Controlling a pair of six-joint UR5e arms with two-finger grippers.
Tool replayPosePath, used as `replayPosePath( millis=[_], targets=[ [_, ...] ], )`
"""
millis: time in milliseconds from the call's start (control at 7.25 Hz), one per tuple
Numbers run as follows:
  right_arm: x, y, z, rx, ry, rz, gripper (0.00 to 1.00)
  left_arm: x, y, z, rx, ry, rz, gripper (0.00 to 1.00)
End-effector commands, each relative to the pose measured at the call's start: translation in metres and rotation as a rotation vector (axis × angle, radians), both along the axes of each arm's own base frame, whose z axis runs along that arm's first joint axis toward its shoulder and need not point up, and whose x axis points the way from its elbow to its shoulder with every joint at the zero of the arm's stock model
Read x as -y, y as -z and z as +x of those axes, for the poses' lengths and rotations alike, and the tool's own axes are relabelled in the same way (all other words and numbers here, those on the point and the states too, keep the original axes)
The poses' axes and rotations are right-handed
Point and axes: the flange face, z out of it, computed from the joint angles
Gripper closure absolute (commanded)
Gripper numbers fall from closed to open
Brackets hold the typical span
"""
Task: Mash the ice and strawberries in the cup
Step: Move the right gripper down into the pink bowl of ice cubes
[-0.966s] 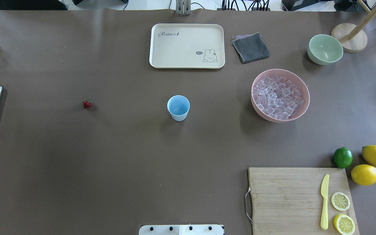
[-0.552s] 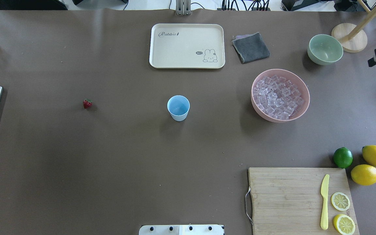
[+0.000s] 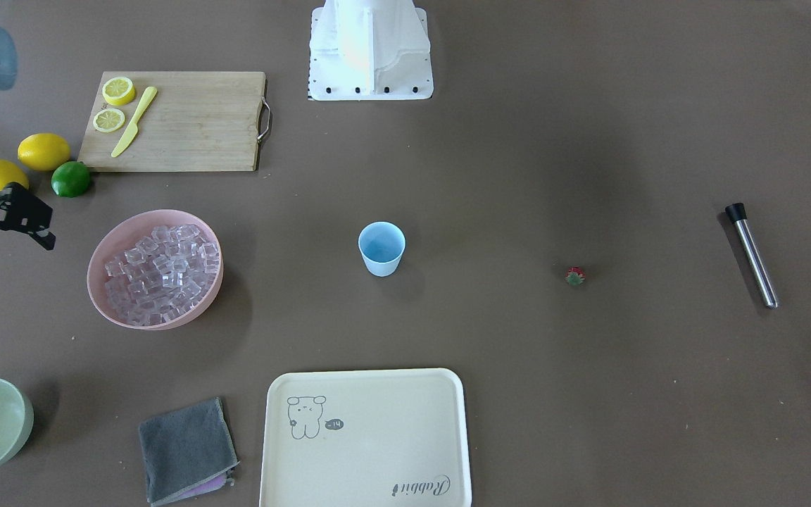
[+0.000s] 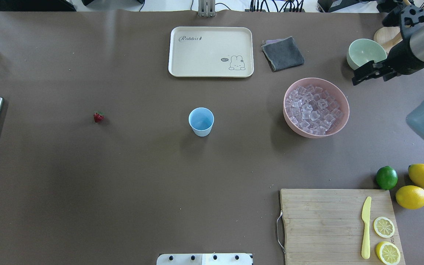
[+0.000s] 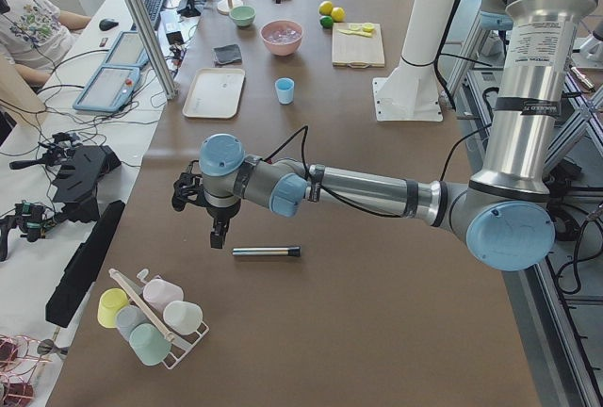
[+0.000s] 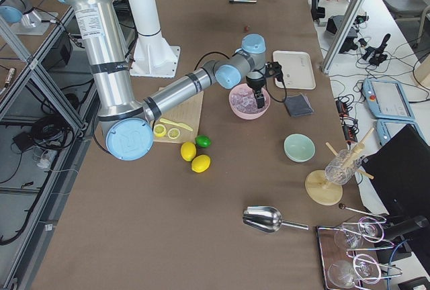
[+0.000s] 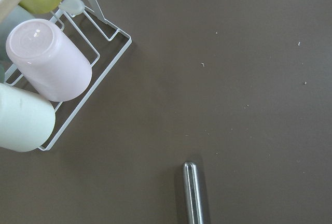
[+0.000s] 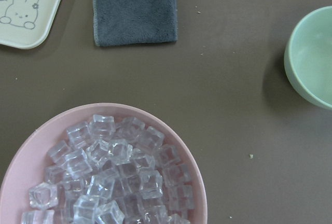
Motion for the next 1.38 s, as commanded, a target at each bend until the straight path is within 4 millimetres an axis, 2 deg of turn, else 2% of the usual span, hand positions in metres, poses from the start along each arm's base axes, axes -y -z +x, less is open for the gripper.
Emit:
replayPosePath(
  millis=[0,138,276,552,690,1241],
  targets=[
    [-0.014,0.024,-0.046,-0.003,0.046,0.078,0.02,0.004,0.007,0.012,-0.007,0.001,-0.010,0.03],
    [-0.027,0.039,-0.087,-0.050,0.042,0.155,0.02,0.006,0.009,0.013,-0.006,0.000,-0.006,0.03],
    [-0.031,0.036,-0.093,-0.063,0.049,0.164,0.04,0.010,0.011,0.013,-0.006,0.001,-0.006,0.03],
    [-0.031,0.017,-0.092,-0.118,0.086,0.198,0.07,0.012,0.012,0.014,-0.007,0.001,-0.006,0.03],
    [-0.037,0.001,-0.091,-0.157,0.078,0.201,0.07,0.012,0.012,0.014,-0.008,0.000,-0.006,0.03],
    [-0.054,-0.021,-0.115,-0.252,0.095,0.249,0.07,0.013,0.009,0.022,-0.008,-0.014,-0.010,0.03]
  ],
)
